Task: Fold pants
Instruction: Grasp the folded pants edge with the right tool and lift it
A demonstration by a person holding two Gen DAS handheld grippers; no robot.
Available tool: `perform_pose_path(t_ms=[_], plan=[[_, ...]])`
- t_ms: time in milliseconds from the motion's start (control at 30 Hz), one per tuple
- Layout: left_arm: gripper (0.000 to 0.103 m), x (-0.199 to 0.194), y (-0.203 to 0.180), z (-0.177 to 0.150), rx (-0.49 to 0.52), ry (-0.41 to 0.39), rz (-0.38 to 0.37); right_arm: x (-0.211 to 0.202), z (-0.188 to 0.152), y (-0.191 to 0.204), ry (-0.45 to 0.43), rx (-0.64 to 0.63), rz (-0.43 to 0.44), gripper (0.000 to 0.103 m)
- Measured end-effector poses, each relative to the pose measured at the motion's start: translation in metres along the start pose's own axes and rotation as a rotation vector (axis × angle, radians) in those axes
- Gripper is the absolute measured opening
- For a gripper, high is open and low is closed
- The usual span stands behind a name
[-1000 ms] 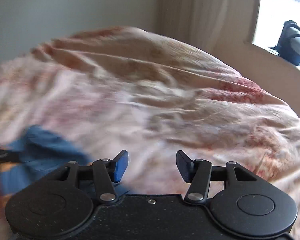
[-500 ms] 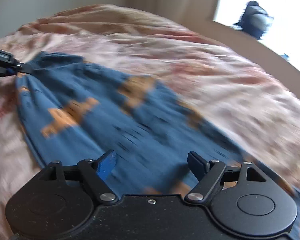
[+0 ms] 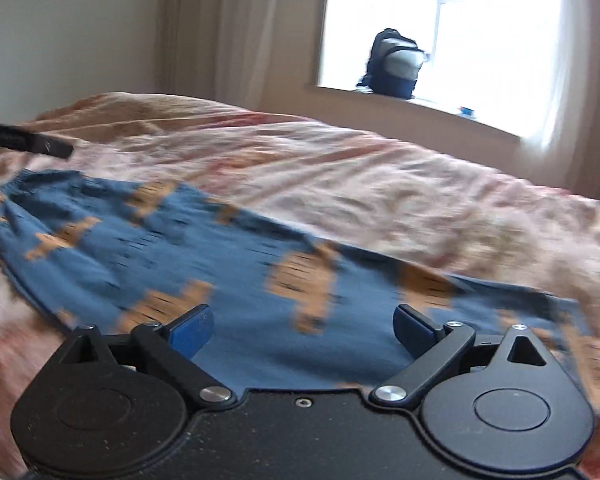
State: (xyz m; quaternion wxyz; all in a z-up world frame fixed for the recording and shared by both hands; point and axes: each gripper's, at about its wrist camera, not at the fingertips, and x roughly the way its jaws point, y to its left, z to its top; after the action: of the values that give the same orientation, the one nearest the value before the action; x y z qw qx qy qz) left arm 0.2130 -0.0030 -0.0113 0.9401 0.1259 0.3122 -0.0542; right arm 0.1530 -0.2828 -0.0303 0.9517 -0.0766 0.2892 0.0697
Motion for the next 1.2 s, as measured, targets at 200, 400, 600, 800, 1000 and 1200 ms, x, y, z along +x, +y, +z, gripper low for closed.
perform_pose_path(t_ms=[200, 400, 600, 800, 1000, 1200], plan=[[0.103, 0.029, -0.011, -0.02, 0.015, 0.062, 0.114, -0.022, -0.042, -0.091, 0.022, 0.143, -0.207, 0.102], [0.103, 0.024, -0.039, 0.022, -0.003, 0.008, 0.127, -0.055, -0.06, -0.162, -0.056, 0.435, -0.228, 0.102], [0.103, 0.027, -0.149, 0.081, 0.062, -0.04, -0.291, -0.067, -0.069, -0.169, -0.102, 0.668, 0.027, 0.102], [0.103, 0.044, -0.269, 0.118, 0.204, 0.043, -0.62, -0.065, -0.082, -0.165, -0.083, 0.862, 0.067, 0.1], [0.103, 0.063, -0.327, 0.112, 0.312, 0.101, -0.607, -0.064, -0.089, -0.174, -0.137, 1.08, -0.027, 0.092], [0.103, 0.065, -0.328, 0.111, 0.307, 0.12, -0.609, -0.062, -0.102, -0.183, -0.153, 1.275, -0.094, 0.066]])
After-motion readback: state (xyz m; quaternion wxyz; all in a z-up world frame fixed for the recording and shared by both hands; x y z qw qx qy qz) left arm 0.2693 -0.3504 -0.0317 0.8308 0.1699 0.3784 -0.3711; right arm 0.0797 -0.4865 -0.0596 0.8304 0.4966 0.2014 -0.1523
